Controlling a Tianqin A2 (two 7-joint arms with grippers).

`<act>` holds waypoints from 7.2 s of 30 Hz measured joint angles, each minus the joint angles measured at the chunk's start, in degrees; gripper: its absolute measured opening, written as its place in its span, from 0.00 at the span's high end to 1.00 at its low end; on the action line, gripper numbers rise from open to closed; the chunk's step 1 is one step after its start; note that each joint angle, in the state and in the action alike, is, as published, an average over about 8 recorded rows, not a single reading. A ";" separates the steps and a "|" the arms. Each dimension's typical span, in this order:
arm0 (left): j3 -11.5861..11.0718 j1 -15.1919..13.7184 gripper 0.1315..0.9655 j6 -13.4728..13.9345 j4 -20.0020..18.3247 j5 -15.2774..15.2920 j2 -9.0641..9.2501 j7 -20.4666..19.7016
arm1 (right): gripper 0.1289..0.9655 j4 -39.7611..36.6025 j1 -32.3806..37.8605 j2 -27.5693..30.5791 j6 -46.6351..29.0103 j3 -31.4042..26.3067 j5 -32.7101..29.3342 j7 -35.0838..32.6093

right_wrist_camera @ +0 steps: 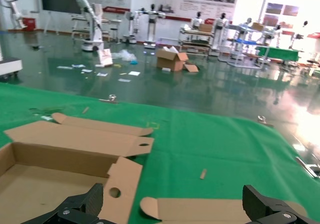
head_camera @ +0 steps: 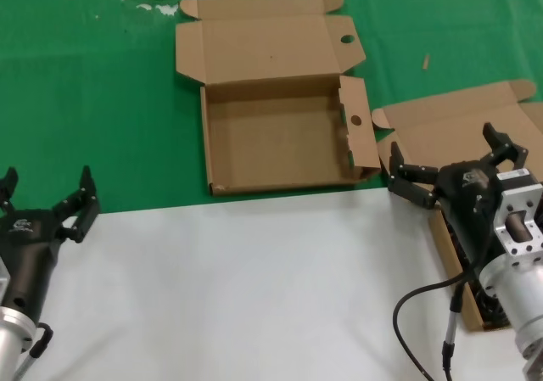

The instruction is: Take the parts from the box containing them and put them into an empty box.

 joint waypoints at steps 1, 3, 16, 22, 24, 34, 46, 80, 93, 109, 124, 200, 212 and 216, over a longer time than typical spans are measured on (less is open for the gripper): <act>0.00 0.00 0.32 0.00 0.00 0.00 0.00 0.00 | 0.00 0.20 0.09 0.58 0.30 -0.47 0.48 -0.26; 0.00 0.00 0.35 0.00 0.00 0.00 0.00 0.00 | 0.00 0.75 0.39 2.22 1.03 -1.72 1.80 -0.93; 0.00 0.00 0.63 0.00 0.00 0.00 0.00 0.00 | 0.00 9.28 6.59 30.37 -2.46 -16.70 14.35 -6.60; 0.00 0.00 0.79 0.00 0.00 0.00 0.00 0.00 | 0.00 10.80 14.93 43.14 -14.08 -25.18 2.01 6.58; 0.00 0.00 0.81 0.00 0.00 0.00 0.00 0.00 | 0.00 11.00 19.01 46.19 -18.57 -28.63 -2.37 10.81; 0.00 0.00 0.94 0.00 0.00 0.00 0.00 0.00 | 0.00 8.95 43.50 52.37 -43.75 -46.10 -13.44 16.73; 0.00 0.00 0.99 0.00 0.00 0.00 0.00 0.00 | 0.00 1.50 53.38 47.57 -71.08 -45.33 -19.40 8.67; 0.00 0.00 0.99 0.00 0.00 0.02 0.00 -0.01 | 0.40 -15.50 46.23 35.81 -78.41 -27.86 -32.60 -7.92; 0.00 0.00 0.99 0.00 0.00 0.01 0.00 -0.04 | 0.75 -16.96 44.64 34.58 -78.17 -25.05 -33.74 -9.34; 0.00 0.00 0.99 0.00 0.00 0.02 0.00 -0.02 | 0.92 -11.79 46.11 35.25 -82.88 -23.07 -34.76 -4.91; 0.00 0.00 0.99 0.00 0.00 0.02 0.00 -0.02 | 0.95 -2.24 60.10 26.29 -90.63 -23.34 -37.31 10.23; 0.00 0.00 0.96 0.00 0.00 0.02 0.00 -0.02 | 0.23 -7.72 39.30 9.90 -54.75 -15.67 -31.71 19.09; 0.00 0.00 0.82 0.00 0.00 0.02 0.00 -0.02 | 0.05 -7.07 34.88 8.54 -49.39 -13.30 -28.41 17.42; 0.00 0.00 0.78 0.00 0.00 0.02 0.00 -0.02 | 0.02 -6.77 32.78 7.89 -46.87 -12.18 -26.84 16.63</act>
